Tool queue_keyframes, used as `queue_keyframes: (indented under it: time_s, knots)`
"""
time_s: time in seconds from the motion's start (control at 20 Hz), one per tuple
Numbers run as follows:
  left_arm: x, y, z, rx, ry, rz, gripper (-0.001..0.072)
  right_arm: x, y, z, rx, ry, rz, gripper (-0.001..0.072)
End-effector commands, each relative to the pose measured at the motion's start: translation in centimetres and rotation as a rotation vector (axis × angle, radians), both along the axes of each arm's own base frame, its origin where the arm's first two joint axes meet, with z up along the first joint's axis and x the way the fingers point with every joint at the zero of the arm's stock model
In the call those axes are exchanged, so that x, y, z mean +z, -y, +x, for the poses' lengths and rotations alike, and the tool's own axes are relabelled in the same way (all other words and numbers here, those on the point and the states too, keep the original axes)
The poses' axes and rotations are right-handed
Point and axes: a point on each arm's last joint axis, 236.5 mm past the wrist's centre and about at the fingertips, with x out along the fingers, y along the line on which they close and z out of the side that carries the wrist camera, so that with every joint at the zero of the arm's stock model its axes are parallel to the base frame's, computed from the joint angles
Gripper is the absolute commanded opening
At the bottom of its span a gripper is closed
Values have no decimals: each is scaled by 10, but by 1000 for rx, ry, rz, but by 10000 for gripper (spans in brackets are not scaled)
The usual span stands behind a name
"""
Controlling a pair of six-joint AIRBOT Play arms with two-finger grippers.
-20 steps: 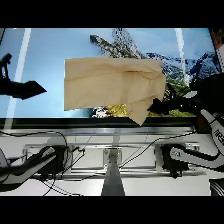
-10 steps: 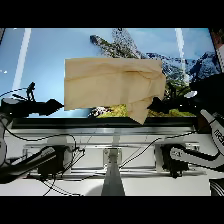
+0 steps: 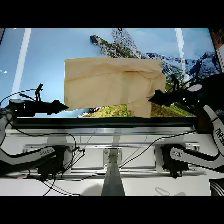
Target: Fold the clothes and pants, and hang the long-sleeved shirts on hangers.
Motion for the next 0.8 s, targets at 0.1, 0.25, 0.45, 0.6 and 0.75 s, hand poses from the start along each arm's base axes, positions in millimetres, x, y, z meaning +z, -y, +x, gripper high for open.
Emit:
queue_keyframes:
  time_s: [0.1,0.25,0.45,0.6,0.75]
  knots:
    - [101,6,87,73,302,-206,11,97,-7,75,-67,257,104,12]
    - [161,-16,164,320,505,-251,11,143,9,138,-260,455,93,11]
    - [169,-36,240,649,570,-114,10,164,33,211,-485,678,-78,11]
    - [152,-13,278,675,577,3,11,152,38,246,-559,721,-140,12]
    - [141,2,303,567,647,111,542,126,40,259,-581,708,-185,550]
